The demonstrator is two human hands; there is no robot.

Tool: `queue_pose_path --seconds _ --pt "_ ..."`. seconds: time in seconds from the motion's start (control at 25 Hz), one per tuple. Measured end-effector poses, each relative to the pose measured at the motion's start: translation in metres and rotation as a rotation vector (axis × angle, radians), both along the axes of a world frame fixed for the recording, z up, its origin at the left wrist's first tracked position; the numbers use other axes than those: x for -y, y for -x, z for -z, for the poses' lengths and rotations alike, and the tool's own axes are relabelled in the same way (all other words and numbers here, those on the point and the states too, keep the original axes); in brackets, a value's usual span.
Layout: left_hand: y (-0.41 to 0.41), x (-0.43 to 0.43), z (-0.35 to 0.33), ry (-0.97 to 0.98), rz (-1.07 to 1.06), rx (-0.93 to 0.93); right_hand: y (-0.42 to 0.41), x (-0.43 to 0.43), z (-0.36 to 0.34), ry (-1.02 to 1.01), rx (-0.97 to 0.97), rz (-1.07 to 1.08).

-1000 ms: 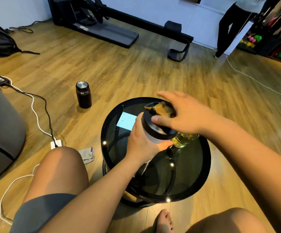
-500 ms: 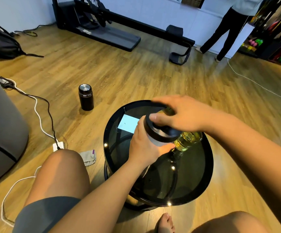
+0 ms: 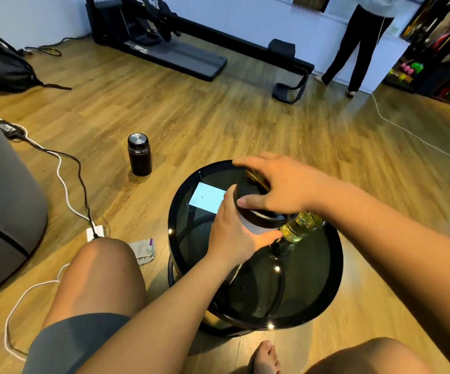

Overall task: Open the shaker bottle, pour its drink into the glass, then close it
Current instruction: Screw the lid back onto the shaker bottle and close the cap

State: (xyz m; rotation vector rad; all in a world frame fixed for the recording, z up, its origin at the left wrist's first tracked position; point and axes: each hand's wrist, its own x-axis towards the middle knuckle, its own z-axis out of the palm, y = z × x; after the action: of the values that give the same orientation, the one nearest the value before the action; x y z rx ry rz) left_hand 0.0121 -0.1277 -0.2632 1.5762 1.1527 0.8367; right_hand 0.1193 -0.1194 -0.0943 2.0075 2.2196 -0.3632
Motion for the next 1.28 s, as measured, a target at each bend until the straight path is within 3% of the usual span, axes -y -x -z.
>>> queue_pose_path --seconds 0.04,0.12,0.24,0.36,0.48,0.6,0.72,0.92,1.16,1.28 --pt "0.0 0.0 -0.001 -0.002 0.006 -0.011 0.0 0.006 0.008 -0.058 -0.098 0.005" --pt "-0.002 0.002 0.001 -0.049 -0.017 -0.008 0.008 0.012 0.034 -0.267 -0.225 0.211" --pt "-0.004 0.012 -0.004 -0.051 -0.046 0.041 0.024 0.009 0.058 -0.441 -0.209 0.481" --pt "0.006 0.007 -0.011 -0.023 -0.002 0.086 0.008 0.009 0.048 -0.422 -0.295 0.357" --pt "0.023 -0.013 -0.023 -0.004 0.188 0.072 -0.013 0.02 0.037 -0.299 -0.376 0.154" --pt "0.025 -0.028 -0.036 0.001 0.31 0.017 -0.013 0.019 0.041 -0.34 -0.401 0.151" --pt "0.017 -0.025 -0.033 -0.008 0.237 0.024 -0.011 0.016 0.046 -0.395 -0.5 0.249" --pt "-0.007 0.011 -0.023 -0.027 -0.023 0.062 -0.008 0.021 0.059 -0.51 -0.466 0.395" --pt "0.006 -0.012 -0.016 -0.032 0.141 0.067 -0.018 0.02 0.052 -0.436 -0.524 0.267" --pt "0.002 -0.011 -0.012 -0.055 0.09 0.046 -0.02 0.018 0.052 -0.431 -0.552 0.207"
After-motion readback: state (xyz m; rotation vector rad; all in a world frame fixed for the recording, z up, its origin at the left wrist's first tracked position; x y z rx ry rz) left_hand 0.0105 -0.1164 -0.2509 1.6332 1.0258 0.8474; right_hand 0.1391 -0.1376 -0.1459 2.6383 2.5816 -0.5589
